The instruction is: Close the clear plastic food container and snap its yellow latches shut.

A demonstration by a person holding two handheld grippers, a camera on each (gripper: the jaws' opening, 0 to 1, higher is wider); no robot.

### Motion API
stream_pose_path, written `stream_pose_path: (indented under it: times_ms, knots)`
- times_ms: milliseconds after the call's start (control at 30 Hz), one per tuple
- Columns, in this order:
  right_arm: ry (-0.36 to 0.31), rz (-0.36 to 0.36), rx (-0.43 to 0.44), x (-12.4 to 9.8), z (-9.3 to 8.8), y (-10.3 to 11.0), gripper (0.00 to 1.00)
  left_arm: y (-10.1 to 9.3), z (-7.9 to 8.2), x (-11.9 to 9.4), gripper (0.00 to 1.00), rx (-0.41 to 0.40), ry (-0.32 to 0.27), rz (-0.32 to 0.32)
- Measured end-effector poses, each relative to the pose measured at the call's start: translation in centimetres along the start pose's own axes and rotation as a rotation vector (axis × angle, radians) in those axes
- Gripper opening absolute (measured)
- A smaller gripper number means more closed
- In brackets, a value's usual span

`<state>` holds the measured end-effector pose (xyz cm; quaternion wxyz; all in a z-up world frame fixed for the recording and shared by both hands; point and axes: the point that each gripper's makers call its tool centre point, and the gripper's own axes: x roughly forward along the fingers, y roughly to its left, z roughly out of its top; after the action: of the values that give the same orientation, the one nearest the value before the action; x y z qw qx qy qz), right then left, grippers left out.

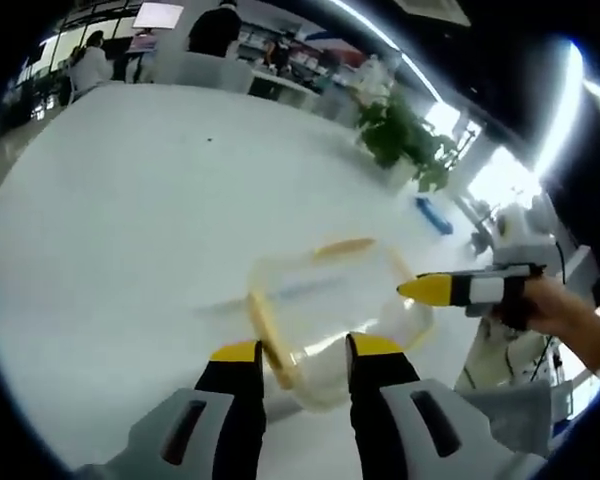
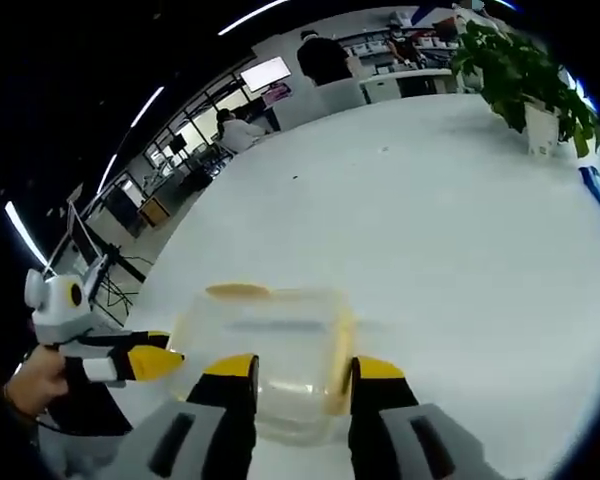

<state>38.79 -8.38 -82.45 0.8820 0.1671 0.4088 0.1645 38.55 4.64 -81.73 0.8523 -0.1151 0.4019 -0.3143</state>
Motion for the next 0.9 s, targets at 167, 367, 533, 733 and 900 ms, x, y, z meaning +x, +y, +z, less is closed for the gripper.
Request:
stream_pose_path:
  times_ms: [167,367,533,733,900]
  knots:
    - [0.008,0.006,-0.010,0.5,-0.4,1.2,0.34,1.0,0.0,-0.6,0.30,0.003,-0.005,0.005]
    - [0.020,0.010,-0.022,0.9,-0.7,2.4,0.34,2.1,-0.1,-1.2,0.30,0.007,0.004,0.013]
    - [0.022,0.022,-0.045,0.9,-0.9,2.5,0.35,2.2,-0.3,-1.3,0.31,0.009,-0.028,0.007]
    - [0.049,0.040,-0.076,0.8,-0.9,2.6,0.37,2.3,-0.2,-1.3,0.31,0.000,-0.051,0.011]
    - [0.047,0.053,-0.107,0.6,-0.9,2.6,0.37,2.3,0.0,-1.4,0.31,0.021,-0.093,0.020]
